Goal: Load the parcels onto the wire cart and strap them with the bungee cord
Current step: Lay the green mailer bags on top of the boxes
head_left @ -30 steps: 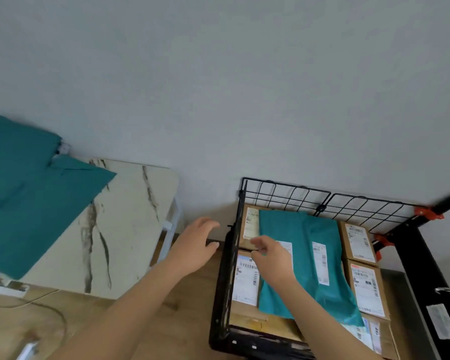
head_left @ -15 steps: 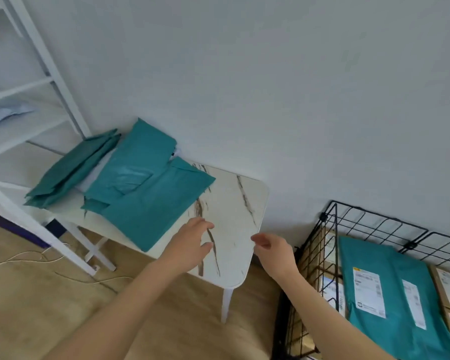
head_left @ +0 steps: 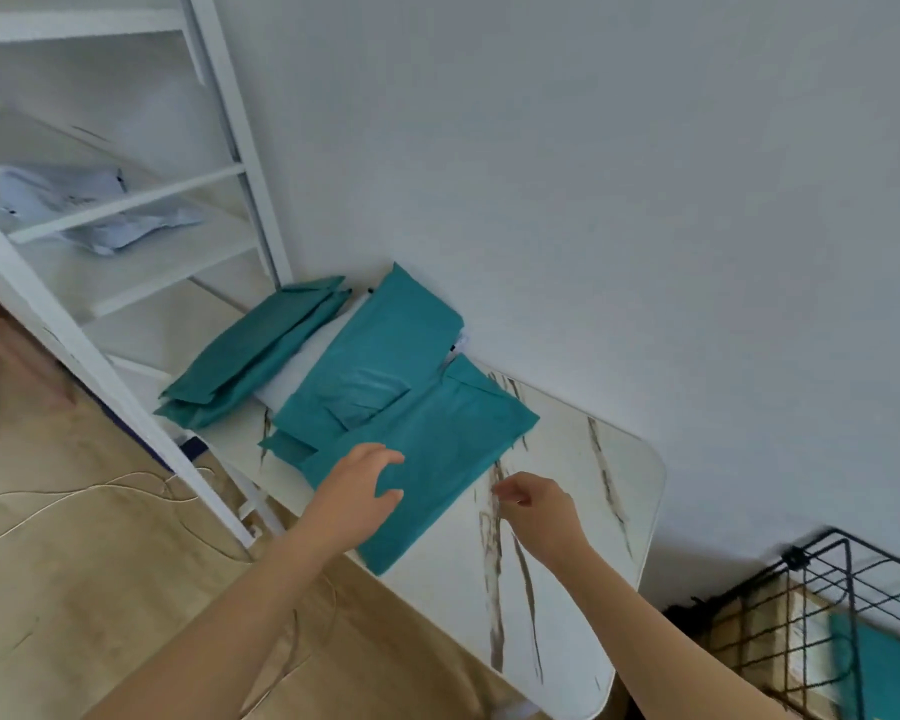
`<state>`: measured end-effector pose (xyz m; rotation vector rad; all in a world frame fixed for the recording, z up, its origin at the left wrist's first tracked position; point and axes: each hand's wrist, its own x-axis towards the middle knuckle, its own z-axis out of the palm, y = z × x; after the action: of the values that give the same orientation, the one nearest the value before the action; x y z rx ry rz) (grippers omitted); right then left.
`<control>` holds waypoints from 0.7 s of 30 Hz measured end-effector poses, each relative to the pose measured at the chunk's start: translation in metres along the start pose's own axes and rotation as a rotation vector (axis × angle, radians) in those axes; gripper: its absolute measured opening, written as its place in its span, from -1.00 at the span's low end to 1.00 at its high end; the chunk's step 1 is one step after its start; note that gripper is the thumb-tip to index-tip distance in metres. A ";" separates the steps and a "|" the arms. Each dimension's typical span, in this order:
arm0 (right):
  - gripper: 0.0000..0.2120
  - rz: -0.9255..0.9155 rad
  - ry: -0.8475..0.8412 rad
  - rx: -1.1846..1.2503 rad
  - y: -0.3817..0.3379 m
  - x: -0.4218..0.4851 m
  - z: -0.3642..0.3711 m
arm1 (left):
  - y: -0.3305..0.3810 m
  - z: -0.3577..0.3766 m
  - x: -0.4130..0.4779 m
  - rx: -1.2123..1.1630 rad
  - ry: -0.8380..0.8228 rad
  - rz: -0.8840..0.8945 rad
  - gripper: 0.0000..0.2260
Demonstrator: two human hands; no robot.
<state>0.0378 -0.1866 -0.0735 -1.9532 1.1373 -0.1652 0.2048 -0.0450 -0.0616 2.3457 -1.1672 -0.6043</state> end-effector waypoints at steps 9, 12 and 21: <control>-0.73 0.043 -0.144 0.045 -0.044 0.086 0.043 | -0.043 -0.045 0.080 0.064 0.018 -0.076 -0.63; -0.71 0.061 -0.163 0.027 -0.058 0.099 0.056 | -0.059 -0.053 0.103 0.109 0.010 -0.041 -0.65; -0.45 0.077 -0.242 -0.143 -0.106 0.127 0.104 | -0.105 -0.092 0.168 0.105 -0.029 0.166 -0.71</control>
<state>0.2311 -0.1969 -0.0987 -1.9871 1.0853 0.1935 0.4137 -0.1074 -0.0782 2.3024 -1.4220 -0.5325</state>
